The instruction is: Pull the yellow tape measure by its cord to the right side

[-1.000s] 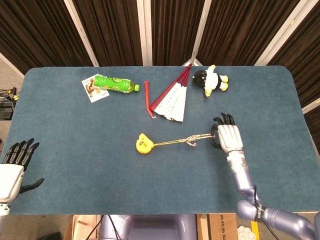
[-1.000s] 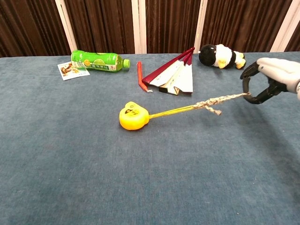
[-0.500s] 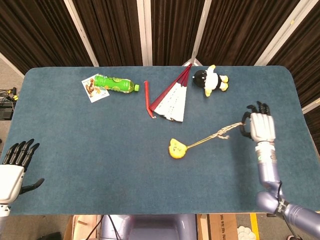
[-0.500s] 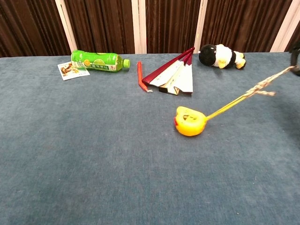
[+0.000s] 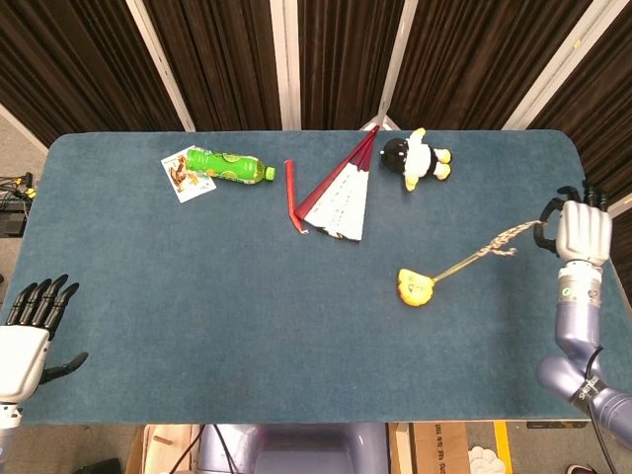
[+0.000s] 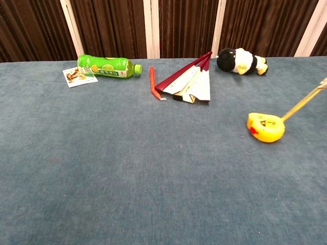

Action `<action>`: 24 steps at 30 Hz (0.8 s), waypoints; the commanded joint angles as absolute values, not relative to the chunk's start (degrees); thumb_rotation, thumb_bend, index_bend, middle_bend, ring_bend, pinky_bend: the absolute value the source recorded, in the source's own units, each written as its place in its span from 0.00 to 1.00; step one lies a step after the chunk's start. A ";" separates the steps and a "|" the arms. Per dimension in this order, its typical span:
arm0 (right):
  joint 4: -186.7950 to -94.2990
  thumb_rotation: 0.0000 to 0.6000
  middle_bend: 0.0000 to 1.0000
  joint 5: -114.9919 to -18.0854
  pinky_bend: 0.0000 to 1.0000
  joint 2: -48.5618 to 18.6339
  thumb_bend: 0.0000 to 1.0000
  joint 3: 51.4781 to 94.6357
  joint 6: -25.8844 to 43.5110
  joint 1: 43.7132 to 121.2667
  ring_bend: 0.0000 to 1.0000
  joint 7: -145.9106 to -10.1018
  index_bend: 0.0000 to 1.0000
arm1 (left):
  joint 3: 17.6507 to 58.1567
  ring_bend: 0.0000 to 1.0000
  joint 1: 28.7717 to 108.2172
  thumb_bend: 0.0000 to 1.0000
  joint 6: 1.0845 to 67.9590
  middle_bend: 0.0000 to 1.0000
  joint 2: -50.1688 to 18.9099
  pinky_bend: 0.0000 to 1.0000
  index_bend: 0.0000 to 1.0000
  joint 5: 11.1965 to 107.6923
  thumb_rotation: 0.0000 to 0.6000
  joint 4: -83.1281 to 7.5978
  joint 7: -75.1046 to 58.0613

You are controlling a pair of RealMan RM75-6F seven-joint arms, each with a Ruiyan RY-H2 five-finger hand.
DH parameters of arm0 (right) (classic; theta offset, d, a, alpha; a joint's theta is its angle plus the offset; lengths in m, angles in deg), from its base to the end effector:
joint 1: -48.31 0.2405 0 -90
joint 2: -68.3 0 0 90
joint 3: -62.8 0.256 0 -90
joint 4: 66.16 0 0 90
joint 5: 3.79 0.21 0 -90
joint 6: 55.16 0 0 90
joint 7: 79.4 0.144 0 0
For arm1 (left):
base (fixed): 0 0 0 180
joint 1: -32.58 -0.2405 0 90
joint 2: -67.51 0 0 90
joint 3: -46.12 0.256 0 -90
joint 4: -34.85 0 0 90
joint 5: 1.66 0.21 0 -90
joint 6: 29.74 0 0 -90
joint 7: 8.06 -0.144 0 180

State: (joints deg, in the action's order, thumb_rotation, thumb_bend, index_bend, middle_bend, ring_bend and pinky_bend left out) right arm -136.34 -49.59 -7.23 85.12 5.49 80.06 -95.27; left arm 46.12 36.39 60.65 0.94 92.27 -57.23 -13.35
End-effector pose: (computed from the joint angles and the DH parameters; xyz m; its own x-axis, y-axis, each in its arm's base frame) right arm -0.3051 -0.3913 0.1720 0.4286 0.0625 0.9013 -0.8676 0.3068 0.3913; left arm -0.2916 0.1634 0.1440 0.4459 -0.0428 0.8941 0.8852 -0.1267 -0.4475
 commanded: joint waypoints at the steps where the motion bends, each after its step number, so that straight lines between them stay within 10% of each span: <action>1: -135.46 1.00 0.25 -48.41 0.04 -6.82 0.46 85.87 5.16 80.20 0.05 -95.21 0.69 | 46.12 0.00 36.39 0.00 60.63 0.00 0.93 0.00 0.00 92.25 1.00 -57.24 -13.40; 19: -130.75 1.00 0.25 -43.33 0.04 -6.05 0.46 87.84 4.35 80.58 0.05 -95.91 0.68 | 46.16 0.00 36.40 0.00 60.53 0.00 0.97 0.00 0.00 92.33 1.00 -57.17 -13.54; 24: -131.69 1.00 0.18 -43.87 0.04 -6.00 0.46 86.50 3.66 80.03 0.02 -96.29 0.27 | 46.16 0.00 36.38 0.00 60.61 0.00 0.94 0.00 0.00 92.44 1.00 -57.20 -13.65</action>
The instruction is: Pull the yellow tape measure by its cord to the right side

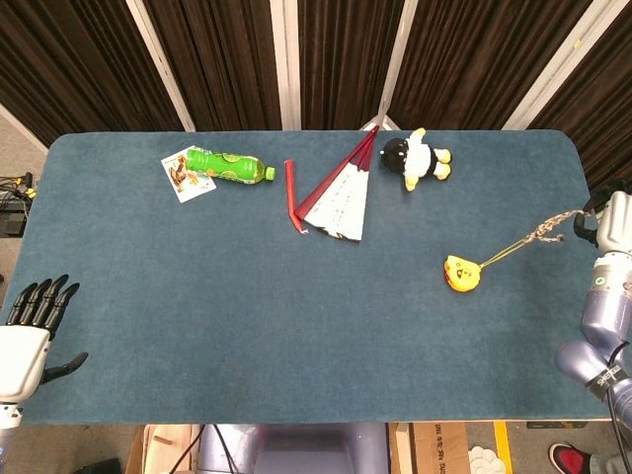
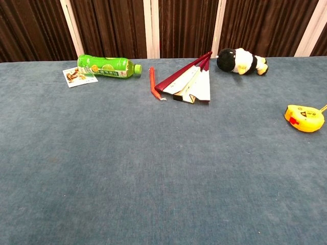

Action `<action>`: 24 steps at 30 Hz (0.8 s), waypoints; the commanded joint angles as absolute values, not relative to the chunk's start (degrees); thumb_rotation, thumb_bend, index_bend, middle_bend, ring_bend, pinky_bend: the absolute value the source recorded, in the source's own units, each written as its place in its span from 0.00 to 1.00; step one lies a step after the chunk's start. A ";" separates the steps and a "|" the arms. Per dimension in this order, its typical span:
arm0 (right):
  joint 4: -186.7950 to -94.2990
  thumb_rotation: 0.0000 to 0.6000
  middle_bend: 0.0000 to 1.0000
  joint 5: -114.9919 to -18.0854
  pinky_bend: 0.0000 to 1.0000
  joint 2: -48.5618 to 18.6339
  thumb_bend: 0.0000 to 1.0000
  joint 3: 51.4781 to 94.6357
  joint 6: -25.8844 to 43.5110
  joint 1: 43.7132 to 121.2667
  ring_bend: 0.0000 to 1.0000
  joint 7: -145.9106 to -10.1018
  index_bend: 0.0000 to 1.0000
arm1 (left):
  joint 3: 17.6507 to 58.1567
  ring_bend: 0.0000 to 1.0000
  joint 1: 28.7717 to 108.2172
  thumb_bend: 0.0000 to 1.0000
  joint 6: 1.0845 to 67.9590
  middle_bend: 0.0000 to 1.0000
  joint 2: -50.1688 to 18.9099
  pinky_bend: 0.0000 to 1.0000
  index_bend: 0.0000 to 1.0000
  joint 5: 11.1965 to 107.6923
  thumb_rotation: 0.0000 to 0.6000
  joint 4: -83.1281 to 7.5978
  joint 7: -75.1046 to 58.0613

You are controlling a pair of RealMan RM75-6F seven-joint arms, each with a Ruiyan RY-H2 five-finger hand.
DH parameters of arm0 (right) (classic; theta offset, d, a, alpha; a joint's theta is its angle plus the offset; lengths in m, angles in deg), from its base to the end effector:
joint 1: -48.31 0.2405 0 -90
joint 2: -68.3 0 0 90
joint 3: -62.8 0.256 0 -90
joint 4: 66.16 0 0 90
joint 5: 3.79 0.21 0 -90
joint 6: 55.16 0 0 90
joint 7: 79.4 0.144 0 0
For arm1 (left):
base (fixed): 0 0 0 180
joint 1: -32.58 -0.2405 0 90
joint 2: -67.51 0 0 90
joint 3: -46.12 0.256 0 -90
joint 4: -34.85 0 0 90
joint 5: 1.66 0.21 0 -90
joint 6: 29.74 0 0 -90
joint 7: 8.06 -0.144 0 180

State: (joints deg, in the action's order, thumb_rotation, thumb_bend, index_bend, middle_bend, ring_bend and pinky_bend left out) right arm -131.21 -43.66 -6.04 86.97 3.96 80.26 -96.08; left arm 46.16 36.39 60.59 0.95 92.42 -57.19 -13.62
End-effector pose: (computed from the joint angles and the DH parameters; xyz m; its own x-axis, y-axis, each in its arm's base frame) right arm -0.3299 -0.3958 0.2054 0.4425 0.0993 0.8913 -0.8273 0.4288 0.3629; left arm -0.2915 0.1632 0.1438 0.4510 -0.0420 0.8916 0.8824 -0.1292 -0.4524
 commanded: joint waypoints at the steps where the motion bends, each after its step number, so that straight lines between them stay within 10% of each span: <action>1: -132.06 1.00 0.15 -43.99 0.04 -5.95 0.46 86.27 3.51 79.91 0.01 -96.28 0.18 | 46.17 0.00 36.38 0.00 60.62 0.00 0.94 0.00 0.00 92.46 1.00 -57.21 -13.67; 4: -133.01 1.00 0.07 -44.62 0.04 -6.08 0.46 85.48 3.60 79.46 0.00 -96.13 0.00 | 46.19 0.00 36.35 0.00 60.61 0.00 0.98 0.00 0.00 92.44 1.00 -57.22 -13.70; 24: -162.80 1.00 0.00 -69.50 0.02 2.39 0.33 75.27 17.70 65.57 0.00 -82.33 0.00 | 46.99 0.00 36.32 0.00 60.31 0.00 1.99 0.00 0.00 93.41 1.00 -57.31 -12.96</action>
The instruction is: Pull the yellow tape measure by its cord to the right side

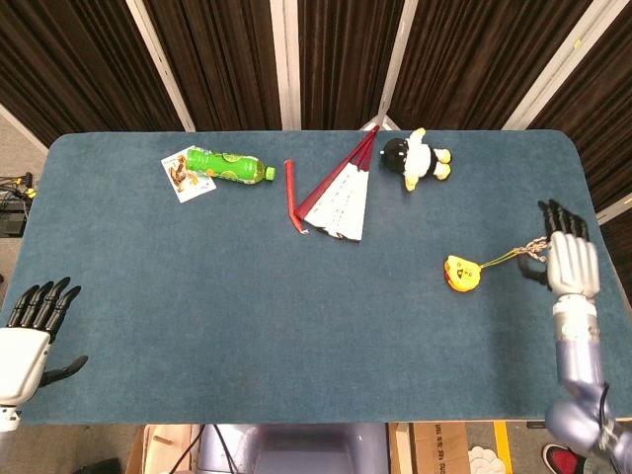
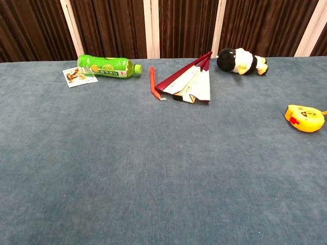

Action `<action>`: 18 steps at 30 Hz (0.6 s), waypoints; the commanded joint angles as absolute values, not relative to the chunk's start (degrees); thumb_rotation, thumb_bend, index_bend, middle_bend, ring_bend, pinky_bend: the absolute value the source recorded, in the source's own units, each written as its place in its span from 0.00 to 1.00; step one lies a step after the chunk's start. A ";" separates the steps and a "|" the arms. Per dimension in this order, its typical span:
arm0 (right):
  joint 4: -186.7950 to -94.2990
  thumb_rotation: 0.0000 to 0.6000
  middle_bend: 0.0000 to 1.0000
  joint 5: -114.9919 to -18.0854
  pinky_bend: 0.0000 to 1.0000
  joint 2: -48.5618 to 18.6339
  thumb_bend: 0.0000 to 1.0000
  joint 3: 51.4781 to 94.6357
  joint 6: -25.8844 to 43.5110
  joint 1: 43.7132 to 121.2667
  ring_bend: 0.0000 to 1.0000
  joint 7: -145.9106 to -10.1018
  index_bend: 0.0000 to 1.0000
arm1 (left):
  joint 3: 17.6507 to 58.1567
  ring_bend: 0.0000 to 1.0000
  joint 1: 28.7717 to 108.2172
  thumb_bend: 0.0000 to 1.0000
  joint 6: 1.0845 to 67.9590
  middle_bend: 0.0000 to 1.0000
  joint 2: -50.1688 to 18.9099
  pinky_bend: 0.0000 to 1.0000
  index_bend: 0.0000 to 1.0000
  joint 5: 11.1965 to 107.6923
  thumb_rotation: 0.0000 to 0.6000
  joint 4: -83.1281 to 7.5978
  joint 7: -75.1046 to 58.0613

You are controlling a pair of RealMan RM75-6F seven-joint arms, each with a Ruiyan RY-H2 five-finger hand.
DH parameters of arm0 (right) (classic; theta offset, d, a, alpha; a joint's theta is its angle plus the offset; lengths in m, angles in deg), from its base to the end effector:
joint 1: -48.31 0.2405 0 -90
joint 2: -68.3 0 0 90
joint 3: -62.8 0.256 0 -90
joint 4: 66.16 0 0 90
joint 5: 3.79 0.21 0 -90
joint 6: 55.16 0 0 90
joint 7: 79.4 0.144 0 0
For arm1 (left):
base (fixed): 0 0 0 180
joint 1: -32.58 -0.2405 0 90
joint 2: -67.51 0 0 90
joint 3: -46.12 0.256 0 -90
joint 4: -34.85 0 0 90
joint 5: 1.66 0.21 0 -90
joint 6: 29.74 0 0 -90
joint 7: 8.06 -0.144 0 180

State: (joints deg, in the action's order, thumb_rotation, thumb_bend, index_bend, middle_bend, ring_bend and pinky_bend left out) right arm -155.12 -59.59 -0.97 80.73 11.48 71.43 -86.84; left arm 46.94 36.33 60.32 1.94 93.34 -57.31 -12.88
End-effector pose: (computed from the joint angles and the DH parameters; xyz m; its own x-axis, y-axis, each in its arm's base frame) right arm -0.2866 -0.3244 0.1542 0.2771 0.0120 0.9608 -0.9469 0.1733 0.2709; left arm -0.2920 0.1599 0.1456 0.4544 -0.0238 0.8905 0.8797 -0.1453 -0.4528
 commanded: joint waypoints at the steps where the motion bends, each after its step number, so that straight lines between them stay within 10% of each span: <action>1: -164.07 1.00 0.00 -71.76 0.01 2.81 0.32 73.90 18.87 64.42 0.00 -81.69 0.00 | 47.00 0.00 36.29 0.00 60.37 0.00 2.01 0.00 0.00 93.47 1.00 -57.31 -13.06; 9: -165.59 1.00 0.00 -91.63 0.00 3.71 0.31 62.96 31.97 54.94 0.00 -82.73 0.00 | 47.16 0.00 35.77 0.00 61.57 0.00 2.12 0.00 0.00 94.27 1.00 -57.03 -13.90; 18: -160.39 1.00 0.00 -96.57 0.00 1.87 0.31 62.03 38.37 51.42 0.00 -83.24 0.00 | 46.61 0.00 35.67 0.00 60.97 0.00 1.92 0.00 0.00 92.48 1.00 -56.86 -13.74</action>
